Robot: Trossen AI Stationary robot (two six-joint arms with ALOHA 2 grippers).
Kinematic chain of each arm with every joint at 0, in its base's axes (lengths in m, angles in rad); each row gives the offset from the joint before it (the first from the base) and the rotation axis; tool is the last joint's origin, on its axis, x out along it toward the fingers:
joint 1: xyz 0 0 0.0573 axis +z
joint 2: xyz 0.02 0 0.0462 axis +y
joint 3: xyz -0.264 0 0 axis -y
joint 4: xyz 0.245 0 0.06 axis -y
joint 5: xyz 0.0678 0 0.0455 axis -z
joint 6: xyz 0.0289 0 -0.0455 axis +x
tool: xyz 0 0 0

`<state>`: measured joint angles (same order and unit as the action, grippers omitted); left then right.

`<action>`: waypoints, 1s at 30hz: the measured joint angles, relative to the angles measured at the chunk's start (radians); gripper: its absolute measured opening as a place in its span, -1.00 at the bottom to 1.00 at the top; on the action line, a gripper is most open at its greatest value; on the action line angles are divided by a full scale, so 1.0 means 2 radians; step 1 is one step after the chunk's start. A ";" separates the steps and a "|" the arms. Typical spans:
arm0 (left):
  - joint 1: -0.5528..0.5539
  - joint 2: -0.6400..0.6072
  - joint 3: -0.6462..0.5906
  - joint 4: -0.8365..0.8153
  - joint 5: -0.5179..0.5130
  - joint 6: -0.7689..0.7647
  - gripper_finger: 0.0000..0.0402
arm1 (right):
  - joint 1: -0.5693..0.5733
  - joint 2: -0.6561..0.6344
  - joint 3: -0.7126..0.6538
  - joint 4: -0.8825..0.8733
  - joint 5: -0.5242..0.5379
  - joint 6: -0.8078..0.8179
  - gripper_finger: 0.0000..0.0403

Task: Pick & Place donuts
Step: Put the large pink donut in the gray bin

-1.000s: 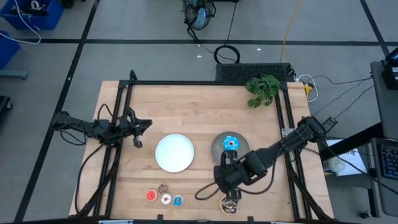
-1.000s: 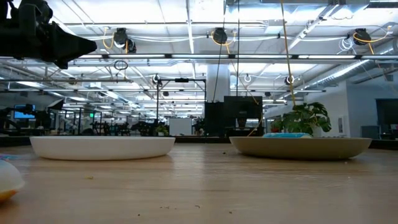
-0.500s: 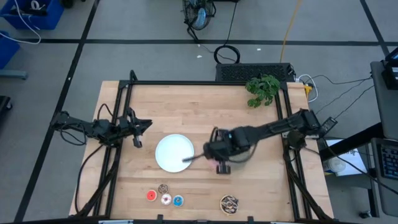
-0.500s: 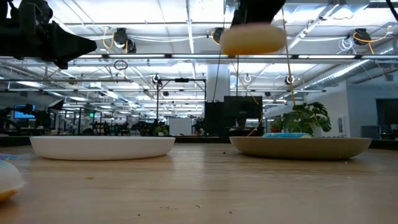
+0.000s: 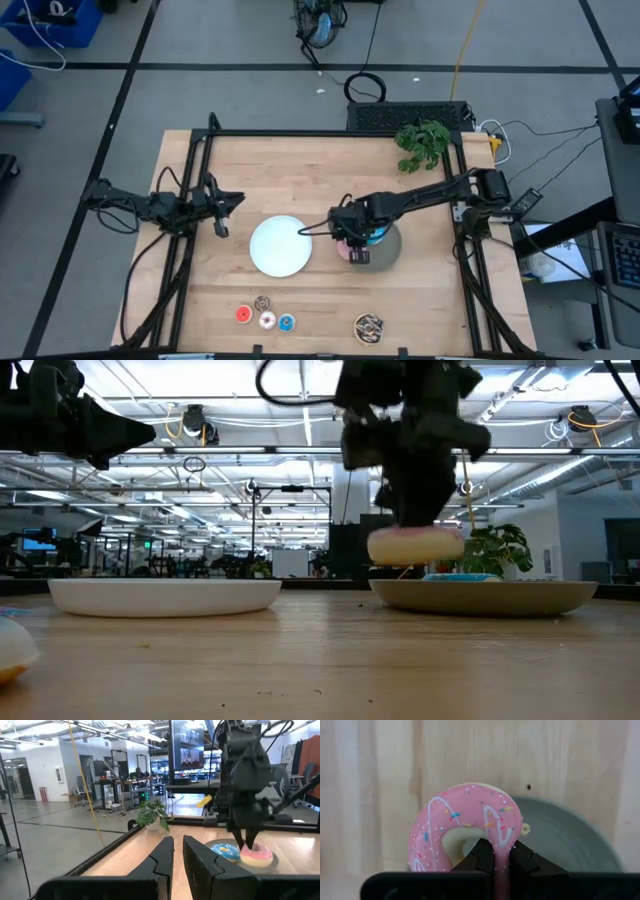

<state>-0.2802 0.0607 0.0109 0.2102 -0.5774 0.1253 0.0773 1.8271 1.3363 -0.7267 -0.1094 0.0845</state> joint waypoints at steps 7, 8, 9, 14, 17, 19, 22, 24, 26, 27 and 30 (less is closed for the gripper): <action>0.000 0.000 0.000 0.001 0.000 0.000 -0.76 | -0.006 0.000 -0.053 0.042 0.000 -0.001 -0.94; 0.000 0.000 0.000 0.001 0.000 0.000 -0.76 | -0.006 0.000 -0.056 0.047 0.000 -0.002 -0.94; 0.000 0.000 0.000 0.001 0.000 0.000 -0.76 | -0.006 0.000 -0.058 0.051 -0.001 -0.005 -0.94; 0.000 0.000 0.000 0.001 0.000 0.000 -0.76 | -0.007 0.000 -0.059 0.094 -0.021 -0.010 -0.94; 0.000 0.000 0.000 0.001 0.000 0.000 -0.76 | -0.006 0.000 -0.059 0.111 -0.024 -0.011 -0.94; 0.000 0.000 0.000 0.001 0.000 0.000 -0.76 | -0.006 -0.003 -0.059 0.113 -0.024 -0.011 -0.94; 0.000 0.000 0.000 0.001 0.000 0.000 -0.76 | -0.006 -0.006 -0.059 0.120 -0.024 -0.011 -0.96; 0.000 0.000 0.000 0.001 0.000 0.000 -0.76 | -0.006 -0.011 -0.059 0.123 -0.024 -0.010 -0.96; 0.000 0.000 0.000 0.001 0.000 0.000 -0.76 | -0.006 -0.018 -0.059 0.144 -0.027 -0.006 -0.96; 0.000 0.000 0.000 0.001 0.000 0.000 -0.76 | -0.005 -0.021 -0.059 0.150 -0.034 -0.004 -0.97; 0.000 0.000 0.000 0.001 0.000 0.001 -0.76 | -0.003 -0.027 -0.059 0.163 -0.065 0.002 -0.97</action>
<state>-0.2802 0.0608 0.0113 0.2112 -0.5774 0.1280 0.0723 1.7727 1.2190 -0.4003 -0.2391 0.0884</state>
